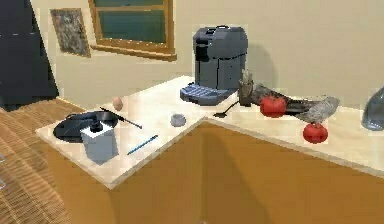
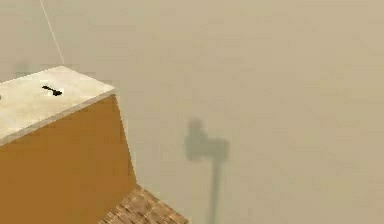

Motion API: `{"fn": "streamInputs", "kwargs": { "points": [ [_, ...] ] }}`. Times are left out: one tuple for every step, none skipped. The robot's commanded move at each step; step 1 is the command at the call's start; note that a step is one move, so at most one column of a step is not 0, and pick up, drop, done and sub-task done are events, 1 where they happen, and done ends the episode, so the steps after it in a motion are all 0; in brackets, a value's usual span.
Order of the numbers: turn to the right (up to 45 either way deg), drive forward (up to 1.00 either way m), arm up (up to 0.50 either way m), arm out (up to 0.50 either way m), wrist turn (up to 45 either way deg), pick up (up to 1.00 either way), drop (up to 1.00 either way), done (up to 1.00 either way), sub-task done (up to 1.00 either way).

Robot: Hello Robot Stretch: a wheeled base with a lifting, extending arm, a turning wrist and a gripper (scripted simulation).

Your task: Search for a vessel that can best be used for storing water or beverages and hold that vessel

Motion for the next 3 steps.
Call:
{"fn": "streamInputs", "kwargs": {
  "points": [
    [21.0, 0.0, 0.0, 0.0, 0.0, 0.0, 0.0, 0.0, 0.0],
    [0.0, 0.7, 0.0, 0.0, 0.0, 0.0, 0.0, 0.0, 0.0],
    [-39.0, 0.0, 0.0, 0.0, 0.0, 0.0, 0.0, 0.0, 0.0]
  ]
}}
